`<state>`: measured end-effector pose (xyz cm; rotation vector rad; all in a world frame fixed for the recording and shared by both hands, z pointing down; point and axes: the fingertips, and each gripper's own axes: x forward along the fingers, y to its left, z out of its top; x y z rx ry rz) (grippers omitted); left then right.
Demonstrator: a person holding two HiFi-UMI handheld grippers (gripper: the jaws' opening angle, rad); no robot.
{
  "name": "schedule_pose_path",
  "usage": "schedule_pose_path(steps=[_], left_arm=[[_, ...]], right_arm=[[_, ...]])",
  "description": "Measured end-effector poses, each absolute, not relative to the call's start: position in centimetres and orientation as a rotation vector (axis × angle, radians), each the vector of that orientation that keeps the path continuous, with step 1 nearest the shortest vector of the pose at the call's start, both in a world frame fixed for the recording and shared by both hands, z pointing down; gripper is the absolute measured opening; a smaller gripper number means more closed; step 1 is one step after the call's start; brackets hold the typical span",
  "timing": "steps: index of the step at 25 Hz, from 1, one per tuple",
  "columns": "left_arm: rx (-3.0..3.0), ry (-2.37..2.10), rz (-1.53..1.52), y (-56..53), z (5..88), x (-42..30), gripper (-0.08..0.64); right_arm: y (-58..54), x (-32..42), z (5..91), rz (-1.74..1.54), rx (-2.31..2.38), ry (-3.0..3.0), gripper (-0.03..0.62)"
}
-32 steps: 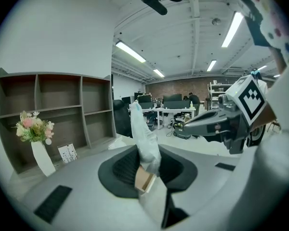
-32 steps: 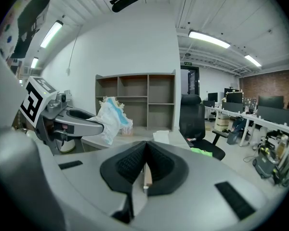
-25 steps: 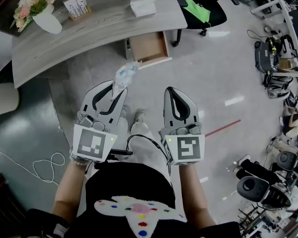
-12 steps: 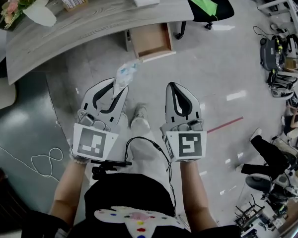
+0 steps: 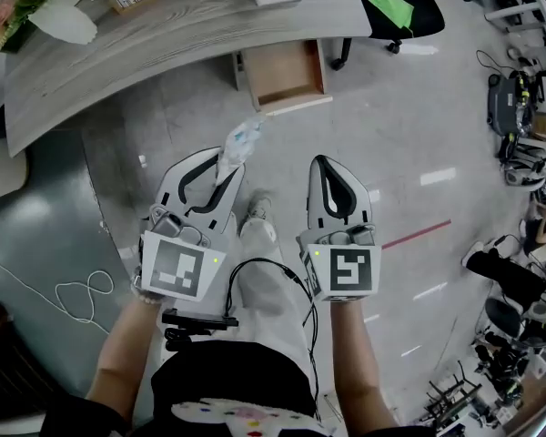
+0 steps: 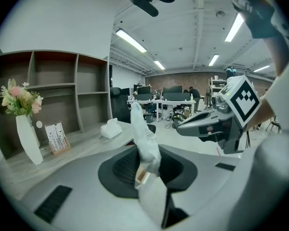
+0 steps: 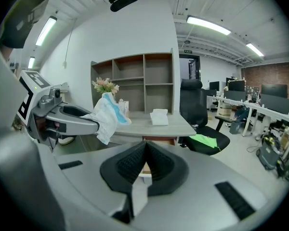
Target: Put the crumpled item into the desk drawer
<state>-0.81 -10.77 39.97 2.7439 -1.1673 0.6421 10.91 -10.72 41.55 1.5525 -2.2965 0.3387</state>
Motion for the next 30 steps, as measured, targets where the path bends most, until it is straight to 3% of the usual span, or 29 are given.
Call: schedule_pose_path(steps=[30], left_arm=[[2.691, -1.086, 0.621, -18.0, 51.3, 2.5, 0.094]], right_arm=[[-15.2, 11.8, 50.0, 0.381, 1.539, -2.222, 0.005]])
